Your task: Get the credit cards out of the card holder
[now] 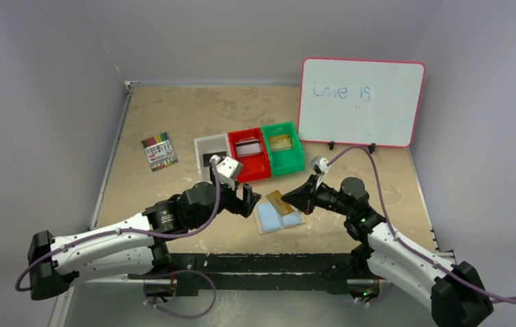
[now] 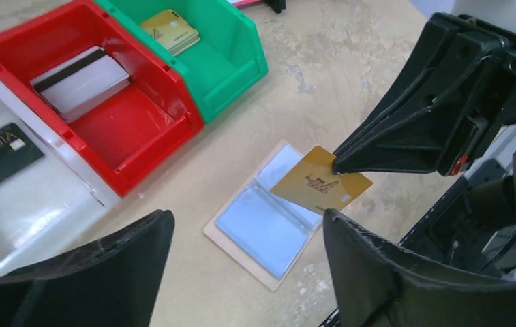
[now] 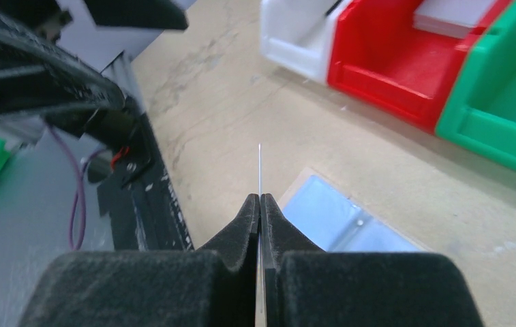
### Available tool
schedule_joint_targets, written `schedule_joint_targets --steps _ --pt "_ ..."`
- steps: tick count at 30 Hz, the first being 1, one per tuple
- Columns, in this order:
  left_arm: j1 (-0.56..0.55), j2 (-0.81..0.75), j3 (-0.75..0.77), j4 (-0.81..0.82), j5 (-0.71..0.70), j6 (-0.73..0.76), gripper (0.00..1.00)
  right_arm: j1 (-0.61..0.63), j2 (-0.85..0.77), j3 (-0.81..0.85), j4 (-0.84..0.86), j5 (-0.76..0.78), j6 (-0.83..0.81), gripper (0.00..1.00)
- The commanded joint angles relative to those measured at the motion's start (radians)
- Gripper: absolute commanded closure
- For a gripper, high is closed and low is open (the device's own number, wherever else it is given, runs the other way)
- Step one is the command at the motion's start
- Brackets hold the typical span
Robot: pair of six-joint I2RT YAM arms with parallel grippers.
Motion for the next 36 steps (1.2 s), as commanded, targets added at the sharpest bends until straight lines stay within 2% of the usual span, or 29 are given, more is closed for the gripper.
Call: schedule_joint_targets --steps 1,3,5,11,18,23,29,36 --pt "0.002 -0.046 0.077 -0.101 0.067 0.184 0.14 -0.001 0.045 0.05 0.103 -0.238 -0.123 1.0" --pt "0.009 -0.046 0.102 -0.13 0.158 0.212 0.09 -0.001 0.06 0.056 0.127 -0.286 -0.125 1.0" --pt "0.028 -0.031 0.122 -0.148 0.283 0.225 0.09 -0.001 0.07 0.06 0.154 -0.328 -0.12 1.0" --pt "0.095 0.027 0.14 -0.146 0.664 0.281 0.14 -0.001 0.07 0.08 0.179 -0.416 -0.106 1.0" --pt "0.098 0.029 0.134 -0.085 0.765 0.347 0.15 0.0 0.047 0.087 0.187 -0.482 -0.103 1.0" --pt "0.098 0.09 0.163 -0.114 0.824 0.38 0.19 0.0 0.043 0.091 0.204 -0.503 -0.101 1.0" --pt "0.099 0.159 0.191 -0.1 0.846 0.366 0.34 0.0 0.051 0.101 0.205 -0.523 -0.102 1.0" --pt "0.099 0.184 0.207 -0.082 0.808 0.35 0.69 0.001 0.052 0.101 0.201 -0.54 -0.1 1.0"
